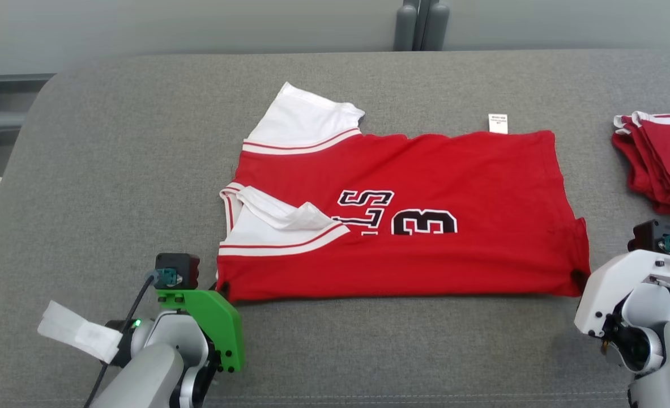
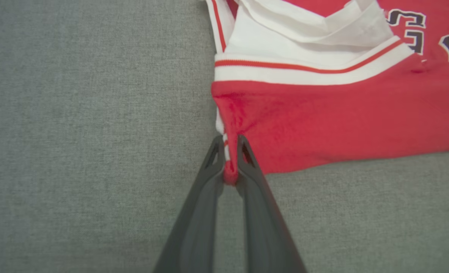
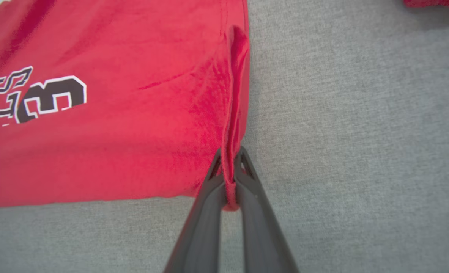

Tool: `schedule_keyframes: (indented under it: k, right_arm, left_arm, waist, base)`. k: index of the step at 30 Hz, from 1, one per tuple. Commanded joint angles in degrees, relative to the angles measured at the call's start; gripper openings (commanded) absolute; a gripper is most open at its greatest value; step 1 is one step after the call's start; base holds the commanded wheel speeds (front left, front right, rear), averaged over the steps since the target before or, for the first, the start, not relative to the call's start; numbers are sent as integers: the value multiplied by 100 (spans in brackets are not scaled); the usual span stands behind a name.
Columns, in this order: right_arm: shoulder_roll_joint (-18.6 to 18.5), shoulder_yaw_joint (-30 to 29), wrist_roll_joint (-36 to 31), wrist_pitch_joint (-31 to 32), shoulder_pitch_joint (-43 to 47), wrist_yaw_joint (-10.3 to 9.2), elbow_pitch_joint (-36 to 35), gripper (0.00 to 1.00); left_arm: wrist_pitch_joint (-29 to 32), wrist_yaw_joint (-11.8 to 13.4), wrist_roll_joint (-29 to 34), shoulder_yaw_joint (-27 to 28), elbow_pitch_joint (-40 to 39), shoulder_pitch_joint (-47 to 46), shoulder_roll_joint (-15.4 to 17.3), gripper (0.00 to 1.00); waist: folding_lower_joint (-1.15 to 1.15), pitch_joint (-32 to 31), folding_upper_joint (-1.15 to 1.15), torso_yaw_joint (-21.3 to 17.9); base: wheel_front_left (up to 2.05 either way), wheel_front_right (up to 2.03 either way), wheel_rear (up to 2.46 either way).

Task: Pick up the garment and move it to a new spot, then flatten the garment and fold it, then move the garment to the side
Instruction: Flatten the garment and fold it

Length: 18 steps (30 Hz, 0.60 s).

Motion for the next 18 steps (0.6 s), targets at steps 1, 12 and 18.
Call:
schedule_keyframes:
  k: [1,12,18]
  right_arm:
    - [-16,-37,114,140,244,-9,-218,0]
    - [154,-233,267,582,1101,-9,-1152,0]
    - [196,-208,281,618,1295,-9,-1249,0]
  left_arm:
    - [71,72,-65,0,-186,213,124,0]
    - [428,431,-155,-26,-1184,971,564,0]
    - [541,580,-177,-69,-1450,1290,718,0]
  waist:
    - [0,-149,0,-67]
    - [0,-254,0,-165]
    - [0,-217,0,-197]
  base:
    - [0,0,0]
    - [0,0,0]
    - [0,0,0]
